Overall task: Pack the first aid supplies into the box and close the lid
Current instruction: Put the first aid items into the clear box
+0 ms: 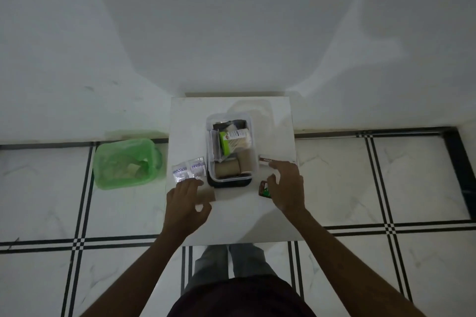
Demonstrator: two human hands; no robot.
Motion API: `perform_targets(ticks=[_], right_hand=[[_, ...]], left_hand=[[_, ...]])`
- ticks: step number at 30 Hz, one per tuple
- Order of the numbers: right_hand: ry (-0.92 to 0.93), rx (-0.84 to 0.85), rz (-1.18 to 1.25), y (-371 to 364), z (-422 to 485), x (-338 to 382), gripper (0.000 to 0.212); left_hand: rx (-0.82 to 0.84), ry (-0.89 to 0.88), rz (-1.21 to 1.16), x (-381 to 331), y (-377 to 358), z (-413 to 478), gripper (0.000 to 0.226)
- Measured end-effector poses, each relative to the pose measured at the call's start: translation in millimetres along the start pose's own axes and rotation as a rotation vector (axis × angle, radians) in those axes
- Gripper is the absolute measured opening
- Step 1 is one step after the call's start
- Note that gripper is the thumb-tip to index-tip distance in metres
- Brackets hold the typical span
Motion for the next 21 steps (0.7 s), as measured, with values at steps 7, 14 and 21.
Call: perform_targets(ticks=[7,14,21], right_hand=[[0.109,0.369,-0.252,-42.5,-33.6,-29.1,0.053],[0.137,0.451,-0.282,-57.3,-33.5,-37.0,0.054],[0.056,0.28,-0.127,-21.4,-13.3,-20.7,0.049]], left_hand=[[0.217,-0.083,0.198,16.8,-39.4,-2.9,0.056],[0.252,-0.08,0.241,20.5,-48.5,-3.8,0.041],[0.026,-0.019,0.113,23.1,2.7,9.6,0.042]])
Point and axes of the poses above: each hand's wrist, its own z-axis towards the middle knuckle, its own y-axis out of the back of the hand, x = y × z, the point moved 9 cm from there along z, towards the middle knuckle, and after that the axes turned 13 degrees about -x, right-handed, at the moved point
